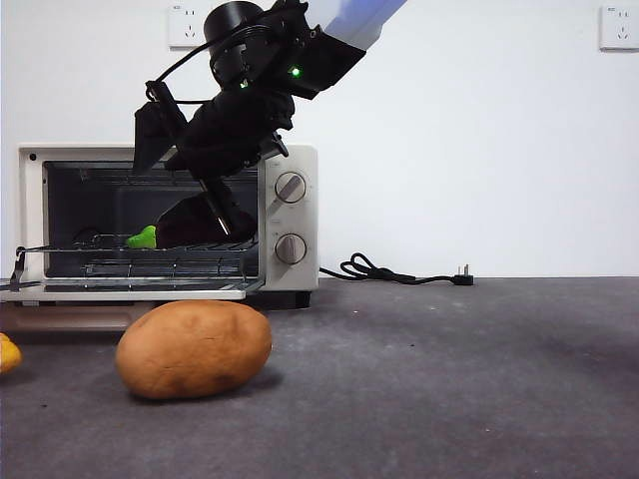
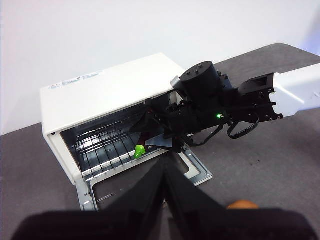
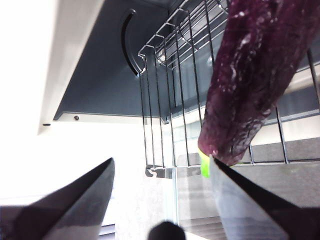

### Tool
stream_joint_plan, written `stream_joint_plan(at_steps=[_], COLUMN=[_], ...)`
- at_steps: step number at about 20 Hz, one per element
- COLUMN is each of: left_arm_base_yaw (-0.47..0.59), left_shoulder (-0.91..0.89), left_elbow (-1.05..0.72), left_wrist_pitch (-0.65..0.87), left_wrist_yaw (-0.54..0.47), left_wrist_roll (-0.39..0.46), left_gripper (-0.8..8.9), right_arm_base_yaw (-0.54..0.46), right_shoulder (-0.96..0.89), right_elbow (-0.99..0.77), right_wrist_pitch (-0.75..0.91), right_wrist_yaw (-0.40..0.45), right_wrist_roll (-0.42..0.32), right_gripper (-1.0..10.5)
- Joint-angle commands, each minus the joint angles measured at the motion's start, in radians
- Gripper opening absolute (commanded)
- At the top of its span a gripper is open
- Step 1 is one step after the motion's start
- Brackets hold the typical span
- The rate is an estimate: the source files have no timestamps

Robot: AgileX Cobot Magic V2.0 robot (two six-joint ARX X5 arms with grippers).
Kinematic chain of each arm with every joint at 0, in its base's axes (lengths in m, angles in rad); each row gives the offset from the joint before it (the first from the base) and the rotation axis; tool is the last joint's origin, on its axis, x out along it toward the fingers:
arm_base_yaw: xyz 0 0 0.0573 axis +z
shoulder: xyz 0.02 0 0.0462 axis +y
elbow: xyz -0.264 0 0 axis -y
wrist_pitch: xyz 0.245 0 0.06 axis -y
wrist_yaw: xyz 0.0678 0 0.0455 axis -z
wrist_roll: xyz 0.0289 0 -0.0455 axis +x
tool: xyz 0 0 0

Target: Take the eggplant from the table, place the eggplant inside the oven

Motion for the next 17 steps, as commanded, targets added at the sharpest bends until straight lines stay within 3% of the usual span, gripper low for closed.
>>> stream_joint_plan(at_steps=[1, 10, 14, 17], left_arm_base_yaw=[-0.005, -0.005, -0.005, -0.005], left_shoulder=[-0.003, -0.003, -0.002, 0.000], left_elbow=[-0.007, -0.007, -0.007, -0.007], left_wrist_pitch=[0.003, 0.005, 0.006, 0.008], left_wrist_yaw=[-0.003, -0.003, -0.003, -0.003], left_wrist_roll=[0.010, 0.013, 0.013, 0.013], left_gripper=[-0.05, -0.05, -0.05, -0.05], right_arm_base_yaw=[0.007, 0.011, 0.011, 0.011], right_shoulder=[-0.014, -0.103, -0.171, -0.238], right_elbow=[0.003, 0.003, 0.003, 0.003], right_wrist_pitch=[-0.016, -0.108, -0.164, -0.224], right_wrist_yaw=[0.007, 0.012, 0.006, 0.005], right_wrist_roll=[-0.027, -0.190, -0.301, -0.425], right_gripper=[3.2, 3.2, 3.2, 3.2])
